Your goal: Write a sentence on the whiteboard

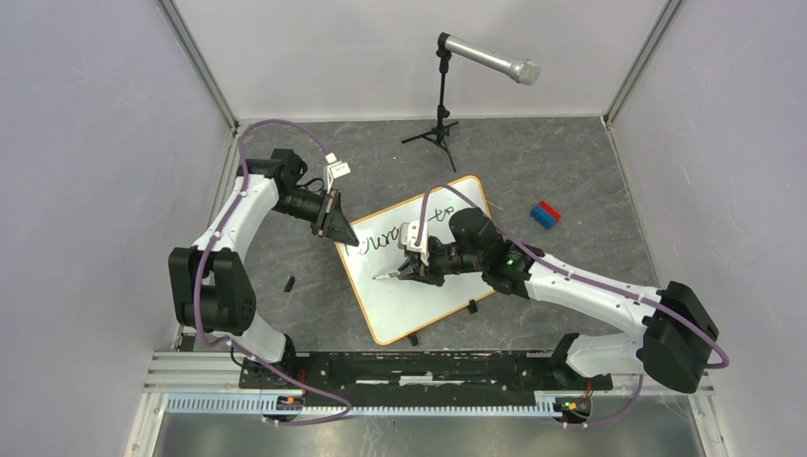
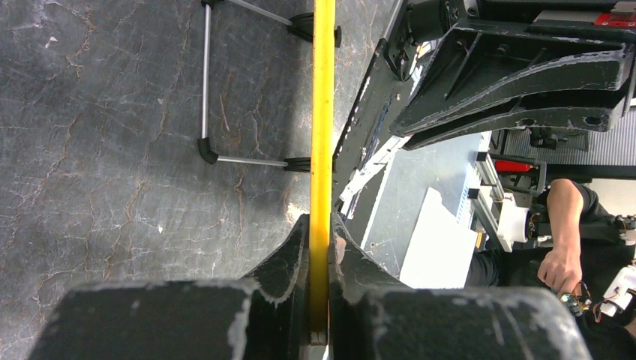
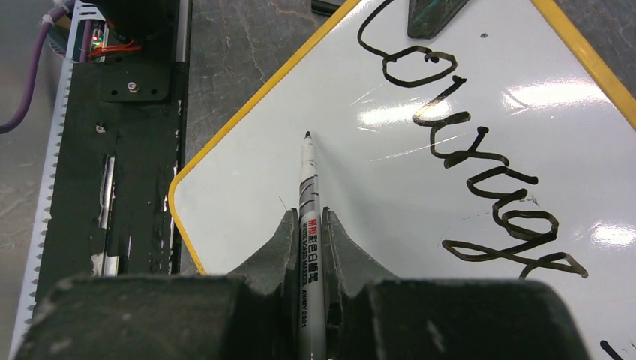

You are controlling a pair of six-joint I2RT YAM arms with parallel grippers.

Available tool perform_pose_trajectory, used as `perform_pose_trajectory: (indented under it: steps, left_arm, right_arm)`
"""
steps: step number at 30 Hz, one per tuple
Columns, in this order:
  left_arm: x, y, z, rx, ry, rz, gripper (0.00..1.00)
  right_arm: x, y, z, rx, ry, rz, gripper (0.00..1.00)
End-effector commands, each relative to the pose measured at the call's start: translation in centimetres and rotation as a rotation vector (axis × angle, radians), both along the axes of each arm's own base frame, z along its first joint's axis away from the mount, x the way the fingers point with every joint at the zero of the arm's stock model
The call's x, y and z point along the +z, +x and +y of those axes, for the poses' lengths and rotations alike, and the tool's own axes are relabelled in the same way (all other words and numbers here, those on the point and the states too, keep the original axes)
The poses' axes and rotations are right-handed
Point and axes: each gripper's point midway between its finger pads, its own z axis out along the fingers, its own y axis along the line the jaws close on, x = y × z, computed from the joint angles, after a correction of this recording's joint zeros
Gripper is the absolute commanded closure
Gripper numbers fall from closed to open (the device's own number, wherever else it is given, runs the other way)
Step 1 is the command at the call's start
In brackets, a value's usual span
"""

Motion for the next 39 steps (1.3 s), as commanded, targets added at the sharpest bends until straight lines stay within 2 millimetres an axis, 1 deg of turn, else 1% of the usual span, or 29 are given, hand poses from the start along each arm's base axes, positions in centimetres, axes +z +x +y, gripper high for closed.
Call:
perform_pose_trajectory:
  steps: [1,5,13,14,17,30,34,39]
  left_arm:
    - [0.0,0.7,0.8,-0.01,0.054,-0.076,0.98]
    - [0.0,0.7,0.8,-0.01,0.055,-0.076,0.98]
    - [-0.1,0.7,0.9,-0.011,0.058,-0.076,0.98]
    - [-0.1,0.7,0.9,-0.011,0.058,-0.076,0.98]
    - [-0.1,0.7,0.9,-0.012,0.059,-0.078,0.98]
    - [-0.2,0.6,0.9,-0.013,0.063,-0.081,0.98]
    - [-0.1,0.6,1.0,-0.012,0.065,-0.084,0.98]
    - [-0.1,0.5,0.9,-0.012,0.065,-0.082,0.97]
  right_arm:
    - [1.7,1.1,1.0,-0.022,0.026,-0.043,1.0]
    - [1.6,1.6,1.1,-0.039,0.018,-0.048,1.0]
    - [1.8,1.5,1.8,-0.018,0.017,-0.056,1.0]
    - [1.2,1.2,1.6,-0.013,-0.006,-0.043,1.0]
    - [0.5,0.9,1.4,-0.004,-0.027,-0.037,1.0]
    - [-2.9,-0.7,-1.0,0.009,-0.103,-0.004,1.0]
    - [-3.9,-1.6,-1.4,0.027,-0.118,0.02,1.0]
    - [-4.2,-2.5,-1.2,0.049,-0.122,0.03,1.0]
